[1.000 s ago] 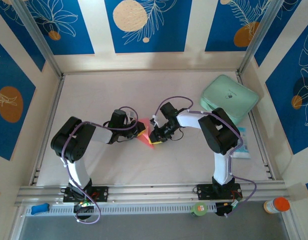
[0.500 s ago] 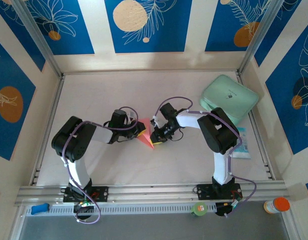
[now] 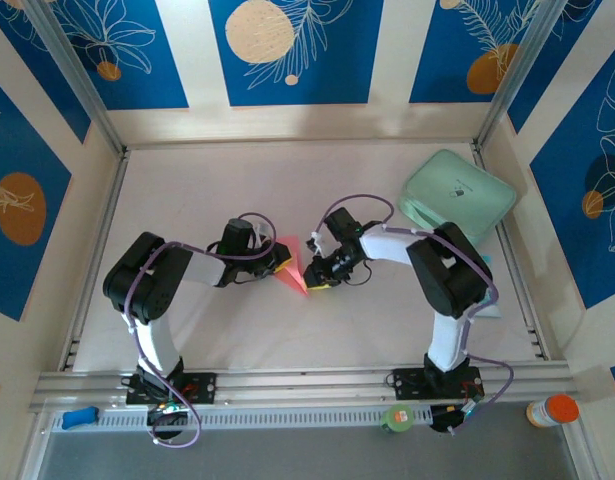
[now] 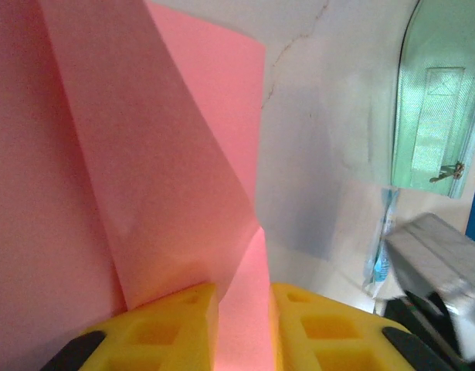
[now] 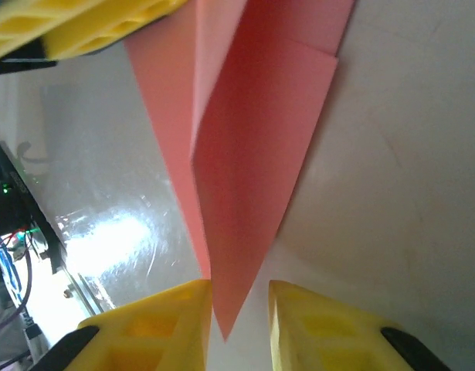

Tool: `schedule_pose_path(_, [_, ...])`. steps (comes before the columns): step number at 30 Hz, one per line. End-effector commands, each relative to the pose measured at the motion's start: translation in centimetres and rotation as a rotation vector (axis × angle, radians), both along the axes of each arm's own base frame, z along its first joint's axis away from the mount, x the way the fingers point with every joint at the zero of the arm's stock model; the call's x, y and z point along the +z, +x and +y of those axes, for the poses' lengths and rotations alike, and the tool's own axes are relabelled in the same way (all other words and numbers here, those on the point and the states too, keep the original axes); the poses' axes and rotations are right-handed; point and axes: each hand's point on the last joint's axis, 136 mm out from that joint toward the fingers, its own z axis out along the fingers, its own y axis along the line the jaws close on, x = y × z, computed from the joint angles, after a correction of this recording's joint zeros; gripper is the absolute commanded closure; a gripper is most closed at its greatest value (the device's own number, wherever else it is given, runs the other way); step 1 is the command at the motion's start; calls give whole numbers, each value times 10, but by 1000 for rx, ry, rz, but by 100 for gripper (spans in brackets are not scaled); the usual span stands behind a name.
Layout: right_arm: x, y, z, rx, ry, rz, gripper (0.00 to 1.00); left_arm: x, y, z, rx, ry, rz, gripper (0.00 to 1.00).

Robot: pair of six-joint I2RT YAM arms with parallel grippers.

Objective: Fold a paper plane with a square sheet of paper (pick it up from the middle)
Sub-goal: Fourth fold the wing at the center of the table.

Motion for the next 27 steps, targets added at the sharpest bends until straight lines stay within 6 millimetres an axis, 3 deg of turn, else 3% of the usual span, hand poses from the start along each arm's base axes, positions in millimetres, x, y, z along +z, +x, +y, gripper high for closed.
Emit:
schedule_pose_path(1, [20,8,-3,-85,9,-56,74,-2,0,-4,-9,0,12,75])
schedule_pose_path(9, [44,5,25,-110,72,-103,82,-2,1,-5,-7,-2,17,75])
schedule_pose_path(16, [19,4,39,-96,23,-67,87,-2,0,-4,-8,-3,17,75])
schedule_pose_path(27, [2,5,29,-130,-27,-57,87,-3,-1,-5,-10,-6,19,73])
